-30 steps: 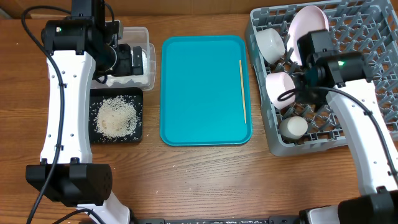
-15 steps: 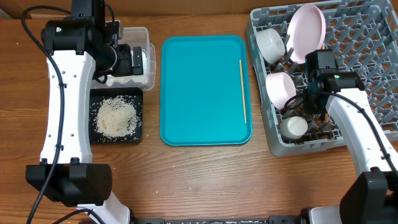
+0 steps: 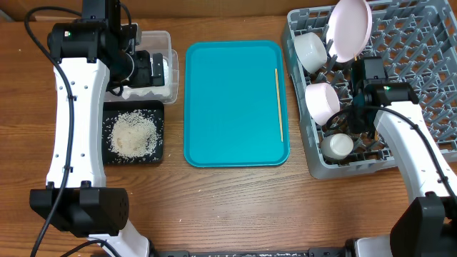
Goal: Sort waste into correct bins and load items into the dishwasher
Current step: 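Carry the chopstick right and drop it into the dish rack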
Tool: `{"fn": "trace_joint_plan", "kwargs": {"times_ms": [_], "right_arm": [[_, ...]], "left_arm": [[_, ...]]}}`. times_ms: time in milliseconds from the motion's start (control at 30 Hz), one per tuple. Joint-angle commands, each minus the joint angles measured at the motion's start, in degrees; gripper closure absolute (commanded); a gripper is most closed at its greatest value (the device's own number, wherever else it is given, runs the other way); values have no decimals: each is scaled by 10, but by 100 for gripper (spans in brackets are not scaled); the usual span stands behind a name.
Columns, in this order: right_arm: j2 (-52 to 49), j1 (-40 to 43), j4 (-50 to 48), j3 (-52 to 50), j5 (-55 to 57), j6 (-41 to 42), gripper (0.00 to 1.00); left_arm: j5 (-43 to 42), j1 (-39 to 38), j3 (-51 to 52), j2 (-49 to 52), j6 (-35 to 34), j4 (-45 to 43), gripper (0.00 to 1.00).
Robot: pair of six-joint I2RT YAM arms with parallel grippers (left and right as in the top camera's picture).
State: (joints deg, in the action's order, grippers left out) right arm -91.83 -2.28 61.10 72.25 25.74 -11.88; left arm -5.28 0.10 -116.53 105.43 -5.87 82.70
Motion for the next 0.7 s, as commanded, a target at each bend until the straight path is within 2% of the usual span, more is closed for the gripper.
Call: {"fn": "trace_joint_plan", "kwargs": {"times_ms": [0,100,133,167,233,267,300,500,600,667], "right_arm": [[1,2,-2,-3,-3,-6,96],[1,2,-2,-3,-3,-6,96],[1,2,-2,-3,-3,-5,89],[1,2,-2,-3,-3,-5,78],[1,2,-4,-3,-3,-5,43],[1,2,-6,-3,-3,-3,18],[1,2,-9,-3,-4,-1,11],[1,2,-5,40,-41,14,4],[2,2,11,98,-148,14,0],[2,1,16,143,-270,22,0]], "left_arm": [[4,-1,-9,-11,1,-2,0],[4,-1,-9,-11,1,-2,0],[4,-1,-9,-11,1,-2,0],[4,-1,-9,-11,1,-2,0],[4,-1,-9,-11,1,-2,0],[4,-1,-9,-11,1,-2,0],[4,-1,-9,-11,1,-2,0],[4,-1,-9,-11,1,-2,0],[4,-1,-9,-11,1,-2,0],[4,-1,-9,-11,1,-2,0]]}}
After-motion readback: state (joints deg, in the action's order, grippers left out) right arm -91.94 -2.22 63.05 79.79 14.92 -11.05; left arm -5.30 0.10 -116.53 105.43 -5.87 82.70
